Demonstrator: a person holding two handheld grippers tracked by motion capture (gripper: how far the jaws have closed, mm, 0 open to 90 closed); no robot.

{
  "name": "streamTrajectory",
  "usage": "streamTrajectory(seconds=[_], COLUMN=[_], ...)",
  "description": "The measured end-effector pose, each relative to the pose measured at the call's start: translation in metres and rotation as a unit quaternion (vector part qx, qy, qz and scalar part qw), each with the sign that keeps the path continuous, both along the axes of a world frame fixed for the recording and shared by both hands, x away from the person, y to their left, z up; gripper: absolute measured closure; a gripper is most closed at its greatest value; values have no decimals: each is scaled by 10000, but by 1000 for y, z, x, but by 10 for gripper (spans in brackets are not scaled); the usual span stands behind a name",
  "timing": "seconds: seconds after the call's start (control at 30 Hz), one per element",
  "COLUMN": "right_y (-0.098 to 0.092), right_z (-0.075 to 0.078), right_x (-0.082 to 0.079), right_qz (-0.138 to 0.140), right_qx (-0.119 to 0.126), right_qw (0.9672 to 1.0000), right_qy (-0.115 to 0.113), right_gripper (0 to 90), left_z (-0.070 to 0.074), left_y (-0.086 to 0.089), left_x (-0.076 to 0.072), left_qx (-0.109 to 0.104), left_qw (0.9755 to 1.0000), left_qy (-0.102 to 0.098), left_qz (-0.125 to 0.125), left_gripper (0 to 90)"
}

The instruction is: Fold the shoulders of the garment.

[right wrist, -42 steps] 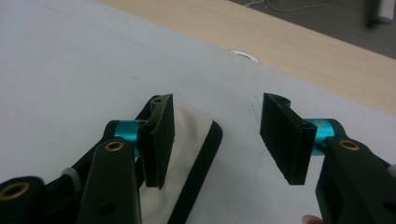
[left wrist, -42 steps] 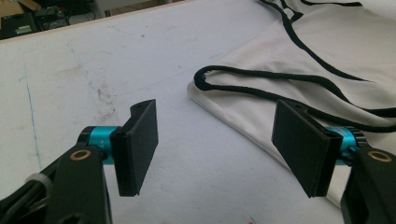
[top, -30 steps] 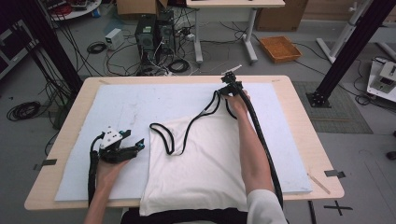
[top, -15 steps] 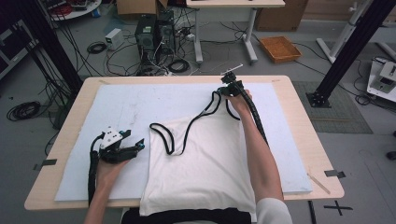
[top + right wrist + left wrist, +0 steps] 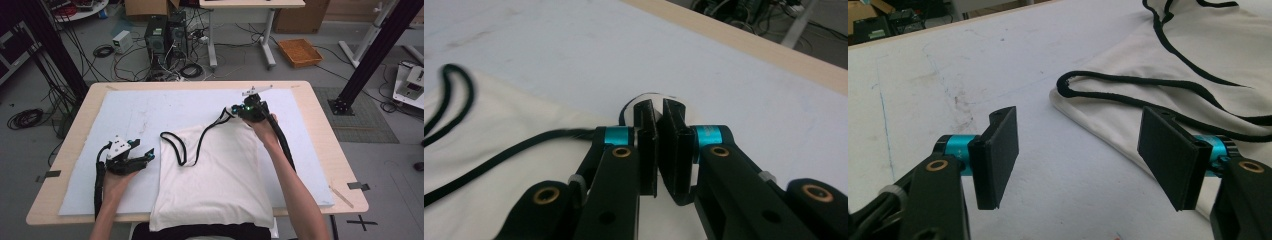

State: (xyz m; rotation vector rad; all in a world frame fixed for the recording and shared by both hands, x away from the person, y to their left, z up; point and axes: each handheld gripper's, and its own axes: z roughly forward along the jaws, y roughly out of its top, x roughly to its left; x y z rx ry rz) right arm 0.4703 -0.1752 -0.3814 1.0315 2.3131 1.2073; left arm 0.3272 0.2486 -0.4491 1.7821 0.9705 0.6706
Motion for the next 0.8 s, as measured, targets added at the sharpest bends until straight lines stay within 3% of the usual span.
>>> streamTrajectory(seconds=[0.17, 0.2, 0.27, 0.47, 0.5, 0.6, 0.8], right_y=[2, 2, 0, -9, -9, -15, -22], right_z=[-15, -15, -25, -42, -42, -51, -62], right_x=[-45, -45, -67, -106, -106, -127, -140], right_qz=[255, 255, 355, 520, 520, 569, 619], right_qx=[198, 198, 311, 305, 305, 244, 268], right_qw=[9995, 9995, 9989, 9981, 9981, 9980, 9972], right_qy=[36, 36, 66, 123, 123, 135, 330], right_gripper=[856, 856, 855, 855, 855, 855, 849], left_z=[0, 0, 0, 0, 0, 0, 0], left_y=[0, 0, 1, 1, 1, 1, 0], left_x=[0, 0, -1, -1, -1, -1, -1], left_qx=[-1, -1, -10, -5, -5, -17, -14], left_qw=[10000, 10000, 10000, 10000, 10000, 10000, 10000], left_qy=[-2, -2, 0, -9, -9, -18, -12], left_qz=[-11, -11, -11, -35, -35, -37, -35], left_gripper=[329, 329, 329, 344, 350, 353, 353])
